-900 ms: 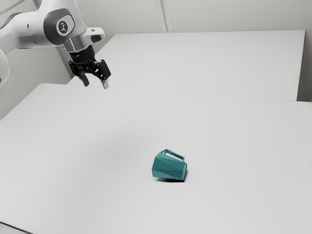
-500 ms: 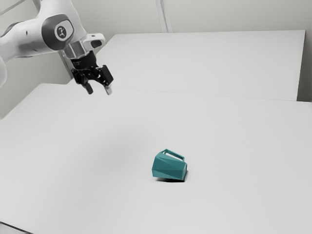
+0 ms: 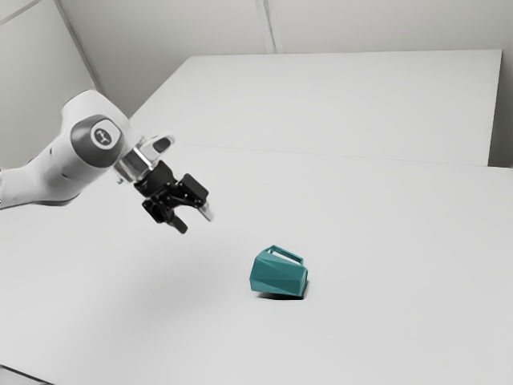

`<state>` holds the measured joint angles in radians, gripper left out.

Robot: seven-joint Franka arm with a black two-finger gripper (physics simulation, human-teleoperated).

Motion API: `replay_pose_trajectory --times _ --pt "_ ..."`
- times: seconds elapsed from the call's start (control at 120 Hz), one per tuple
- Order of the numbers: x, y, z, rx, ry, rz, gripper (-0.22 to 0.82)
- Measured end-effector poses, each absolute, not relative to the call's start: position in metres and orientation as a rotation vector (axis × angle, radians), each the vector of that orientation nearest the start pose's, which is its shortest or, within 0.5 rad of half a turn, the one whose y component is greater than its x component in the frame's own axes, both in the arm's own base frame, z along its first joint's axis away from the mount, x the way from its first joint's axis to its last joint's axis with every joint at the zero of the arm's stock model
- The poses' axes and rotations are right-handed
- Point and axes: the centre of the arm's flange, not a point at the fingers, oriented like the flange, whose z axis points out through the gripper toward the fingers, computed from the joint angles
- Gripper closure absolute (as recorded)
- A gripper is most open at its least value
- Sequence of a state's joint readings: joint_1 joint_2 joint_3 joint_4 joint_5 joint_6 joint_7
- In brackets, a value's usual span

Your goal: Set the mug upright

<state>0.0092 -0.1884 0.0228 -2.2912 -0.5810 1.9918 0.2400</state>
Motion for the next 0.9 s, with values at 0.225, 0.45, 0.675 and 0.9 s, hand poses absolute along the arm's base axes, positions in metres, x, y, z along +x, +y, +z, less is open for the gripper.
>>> replay_pose_trajectory --times 0.225,0.45,0.675,0.9 --pt "0.473 -0.052 0.393 2.579 0.057 -0.012 0.00" --pt "0.479 -0.054 0.339 2.469 0.191 -0.019 0.00" --pt "0.485 -0.057 0.307 2.358 0.239 0.011 0.00" --pt "0.483 -0.081 0.299 2.307 0.136 0.026 0.00"
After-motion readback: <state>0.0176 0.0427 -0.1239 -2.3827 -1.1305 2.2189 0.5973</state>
